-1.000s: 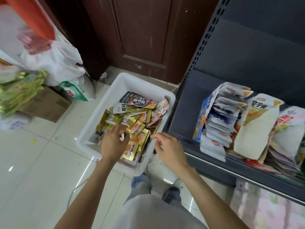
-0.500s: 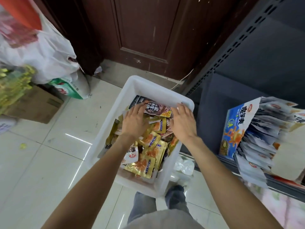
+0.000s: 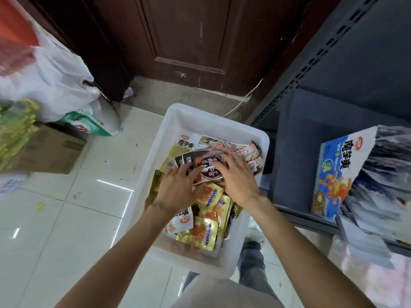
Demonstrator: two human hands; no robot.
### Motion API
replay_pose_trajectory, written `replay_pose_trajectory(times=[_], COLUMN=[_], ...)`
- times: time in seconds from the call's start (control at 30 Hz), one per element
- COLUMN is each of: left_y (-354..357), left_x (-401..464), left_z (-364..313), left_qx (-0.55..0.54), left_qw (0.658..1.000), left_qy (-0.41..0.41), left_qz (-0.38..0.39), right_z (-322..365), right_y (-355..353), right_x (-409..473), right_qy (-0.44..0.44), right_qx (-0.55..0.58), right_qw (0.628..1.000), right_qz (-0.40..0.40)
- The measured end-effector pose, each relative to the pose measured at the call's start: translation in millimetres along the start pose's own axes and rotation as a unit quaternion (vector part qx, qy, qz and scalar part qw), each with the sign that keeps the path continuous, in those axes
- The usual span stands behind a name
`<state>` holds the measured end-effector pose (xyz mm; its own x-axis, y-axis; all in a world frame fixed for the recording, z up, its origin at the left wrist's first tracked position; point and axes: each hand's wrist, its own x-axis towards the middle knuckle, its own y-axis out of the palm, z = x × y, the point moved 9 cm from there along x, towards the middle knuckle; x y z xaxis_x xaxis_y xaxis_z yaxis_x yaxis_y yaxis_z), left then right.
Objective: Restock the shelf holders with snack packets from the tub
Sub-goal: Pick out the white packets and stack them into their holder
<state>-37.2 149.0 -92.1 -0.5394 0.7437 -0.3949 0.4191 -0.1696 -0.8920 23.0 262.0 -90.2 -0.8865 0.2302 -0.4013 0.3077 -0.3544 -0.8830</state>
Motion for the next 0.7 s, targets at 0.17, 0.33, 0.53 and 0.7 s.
replay_pose_trajectory(times=[0.17,0.33,0.53,0.7], left_y=[-25.3,-1.3,2.5,13.1], left_x=[13.6,46.2,32.7,7.0], left_z=[24.1,13.1,21.0,28.4], left_qx=[-0.095,-0.089,-0.127,-0.327], left_qw=[0.989,0.995,0.985,0.932], left_qy=[-0.047,-0.034,-0.101,-0.147], left_qz=[-0.103,0.03,0.062,0.053], right_z=[15.6,10.1,1.4,1.3], right_y=[1.7,-5.2,8.9,10.6], right_x=[-18.2,-27.5,-40.1,-31.5], right_qy=[-0.025,0.085,0.279,0.3], right_qx=[0.022,0.029,0.155,0.172], right_qw=[0.999,0.994,0.946,0.937], right_qz=[-0.003,-0.069,-0.049,-0.045])
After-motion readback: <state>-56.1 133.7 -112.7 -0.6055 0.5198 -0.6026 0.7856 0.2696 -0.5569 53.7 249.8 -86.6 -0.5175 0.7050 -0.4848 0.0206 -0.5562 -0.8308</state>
